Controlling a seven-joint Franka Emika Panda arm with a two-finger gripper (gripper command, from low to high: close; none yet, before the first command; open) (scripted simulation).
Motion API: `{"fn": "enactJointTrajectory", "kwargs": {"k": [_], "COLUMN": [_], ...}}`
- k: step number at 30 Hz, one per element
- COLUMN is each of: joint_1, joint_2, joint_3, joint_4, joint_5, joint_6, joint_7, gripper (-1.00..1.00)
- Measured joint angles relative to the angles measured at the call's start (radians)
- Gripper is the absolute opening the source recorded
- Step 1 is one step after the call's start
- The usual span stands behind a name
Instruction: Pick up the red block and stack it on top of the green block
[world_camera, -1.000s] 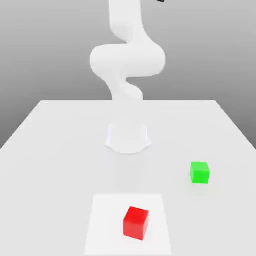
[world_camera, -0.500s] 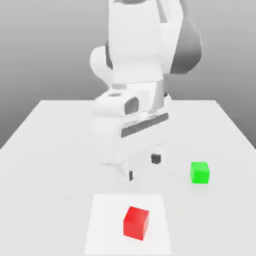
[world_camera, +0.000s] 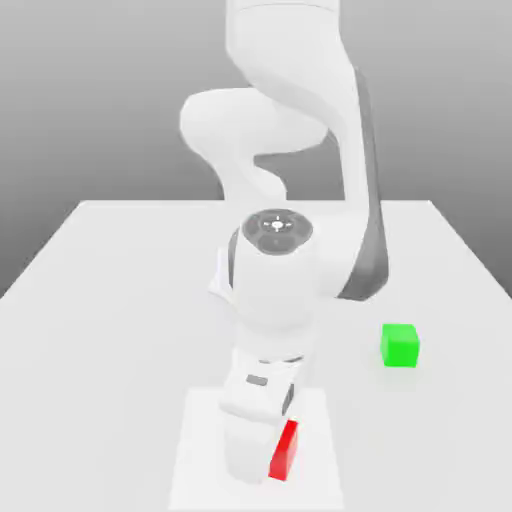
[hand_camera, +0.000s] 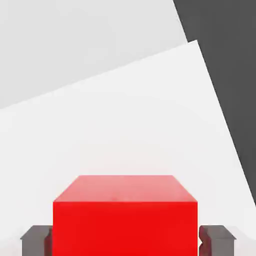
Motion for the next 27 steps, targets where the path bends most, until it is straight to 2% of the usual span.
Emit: {"fn": "enactJointTrajectory", "kwargs": {"k": [3, 8, 10, 14, 20, 22, 27], "joint_1": [-0.002, 0.032, 0.073, 0.265, 0.474, 0.514, 0.514], "joint_2": [0.0, -0.158, -0.228, -0.371, -0.585, -0.586, -0.429], "joint_3": [0.002, -0.052, -0.013, 0.074, 0.21, 0.239, 0.253], "joint_4": [0.0, -0.026, -0.065, -0.179, -0.356, -0.387, -0.391], "joint_5": [0.0, -0.091, -0.1, -0.082, -0.087, -0.094, -0.125], "joint_6": [0.0, -0.13, -0.162, -0.191, -0.224, -0.194, -0.033], "joint_7": [0.0, 0.067, 0.041, -0.077, -0.239, -0.264, -0.254], "gripper": [-1.0, -1.0, -1.0, -1.0, -1.0, -1.0, -1.0]}}
